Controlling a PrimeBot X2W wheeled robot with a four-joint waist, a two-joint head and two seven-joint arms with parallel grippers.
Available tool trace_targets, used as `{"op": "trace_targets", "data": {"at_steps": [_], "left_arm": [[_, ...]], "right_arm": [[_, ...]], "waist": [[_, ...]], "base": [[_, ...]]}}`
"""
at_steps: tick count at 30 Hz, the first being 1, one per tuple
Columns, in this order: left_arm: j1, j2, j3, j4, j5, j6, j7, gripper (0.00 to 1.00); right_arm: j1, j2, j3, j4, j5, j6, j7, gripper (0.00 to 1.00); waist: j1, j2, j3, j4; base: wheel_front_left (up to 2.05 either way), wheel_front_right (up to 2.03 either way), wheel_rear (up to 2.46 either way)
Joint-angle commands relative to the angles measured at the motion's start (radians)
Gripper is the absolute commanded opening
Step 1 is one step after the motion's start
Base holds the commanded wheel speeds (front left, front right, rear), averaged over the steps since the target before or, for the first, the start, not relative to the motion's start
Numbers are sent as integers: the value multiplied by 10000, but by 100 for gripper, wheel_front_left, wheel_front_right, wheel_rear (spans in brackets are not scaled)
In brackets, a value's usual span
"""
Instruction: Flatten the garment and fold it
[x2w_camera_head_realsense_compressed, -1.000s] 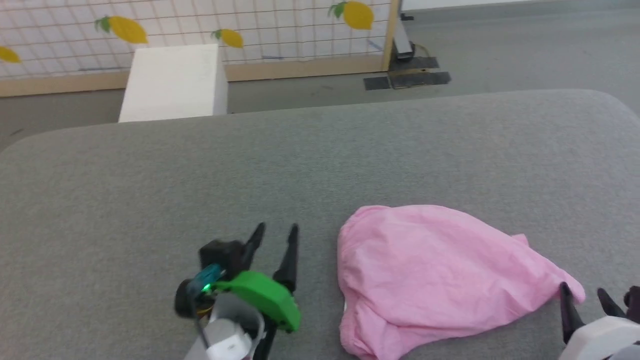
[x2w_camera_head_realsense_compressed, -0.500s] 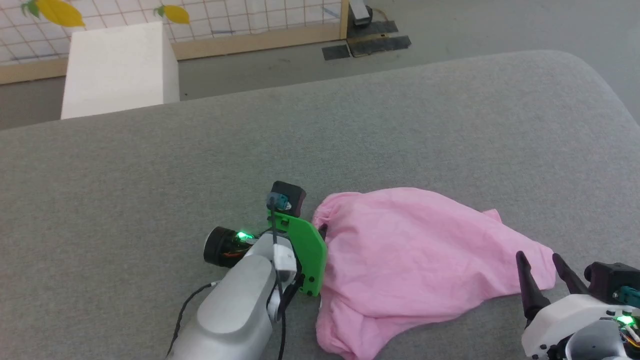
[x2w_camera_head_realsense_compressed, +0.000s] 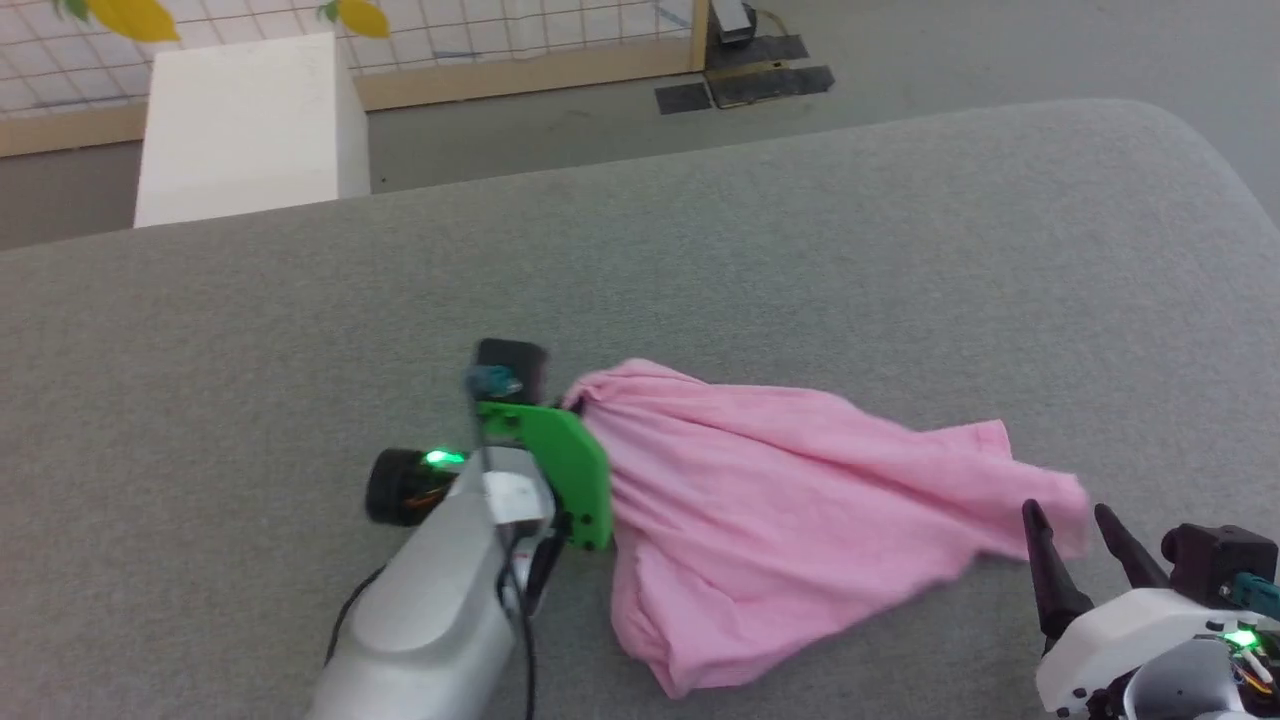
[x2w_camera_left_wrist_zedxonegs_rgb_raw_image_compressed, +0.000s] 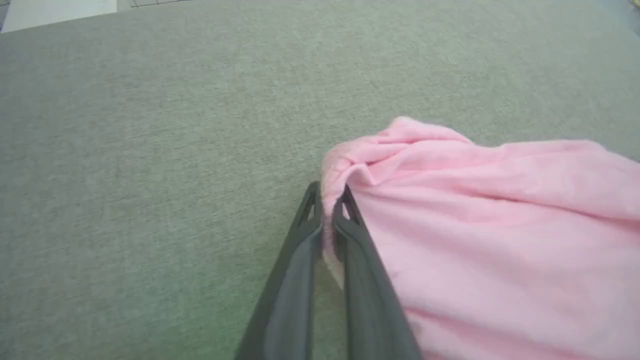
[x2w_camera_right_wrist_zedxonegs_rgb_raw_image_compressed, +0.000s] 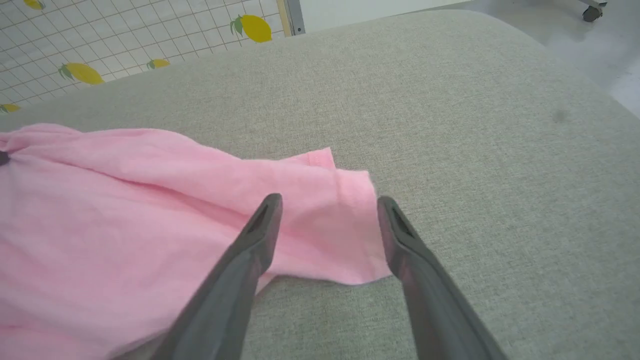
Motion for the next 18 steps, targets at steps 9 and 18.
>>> {"op": "trace_targets", "data": {"at_steps": [9,18], "left_arm": [[2162,1344,1559,-1639,-855,978,-995,0],[3382,1430,1789,-3271,-1354,843,-1300,100]], "right_arm": [[-190,-7,103,-296,-96,-13,-243,100],[-992,-7,585,-372,-327,-13,-49,100]], "waist": [[0,-1,-242,1179],[0,-1,-34,1951]], "base": [[0,0,0],[0,0,0]]}}
